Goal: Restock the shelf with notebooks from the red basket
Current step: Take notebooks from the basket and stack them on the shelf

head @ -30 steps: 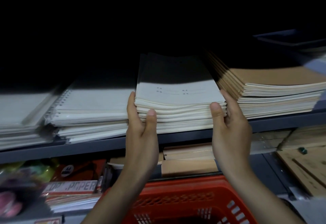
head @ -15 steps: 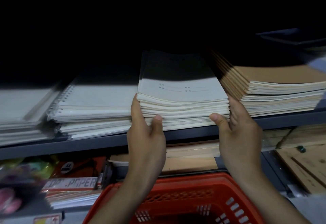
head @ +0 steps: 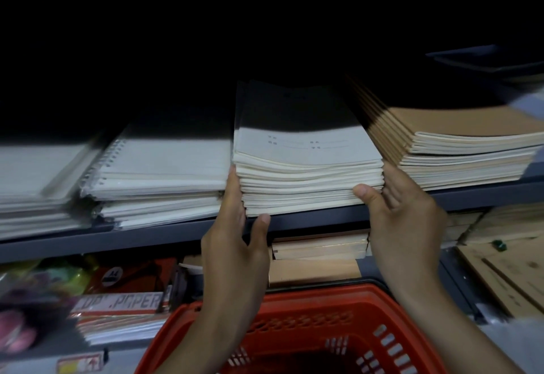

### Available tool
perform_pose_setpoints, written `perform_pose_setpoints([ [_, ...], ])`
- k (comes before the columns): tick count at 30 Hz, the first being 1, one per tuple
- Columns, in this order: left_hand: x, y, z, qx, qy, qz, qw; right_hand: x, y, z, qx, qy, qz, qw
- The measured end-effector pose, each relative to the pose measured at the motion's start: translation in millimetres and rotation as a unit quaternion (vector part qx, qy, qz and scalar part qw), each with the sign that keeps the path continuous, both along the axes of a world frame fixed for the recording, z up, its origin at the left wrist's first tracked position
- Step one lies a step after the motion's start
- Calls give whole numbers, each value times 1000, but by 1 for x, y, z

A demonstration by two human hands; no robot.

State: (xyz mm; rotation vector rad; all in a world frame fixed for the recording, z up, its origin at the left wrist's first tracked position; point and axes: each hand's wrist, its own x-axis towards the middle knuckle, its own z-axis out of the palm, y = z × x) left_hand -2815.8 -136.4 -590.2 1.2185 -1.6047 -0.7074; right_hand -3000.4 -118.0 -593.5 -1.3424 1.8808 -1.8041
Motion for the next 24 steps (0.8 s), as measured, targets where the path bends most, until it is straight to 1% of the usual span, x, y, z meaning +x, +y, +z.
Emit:
perform_pose_setpoints([
  [2,0,2,1,-2,21,5,1000,0,0,0,-1,-9,-1,1000],
  [6,-1,4,6,3,52,-14,999,5,4,2,3,-33,37,999],
  [11,-6,-9,17,21,77,-71,994,10,-1,9,3,-16,63,998],
  [17,-14,-15,17,-3,93,-64,994,5,-6,5,-34,-55,11,998],
  [21,-11,-13,15,-10,34,-40,999,6,-8,5,-50,-75,-6,996],
  [24,-11,-14,9,-21,27,-28,999,8,-8,5,-59,-96,-16,994],
])
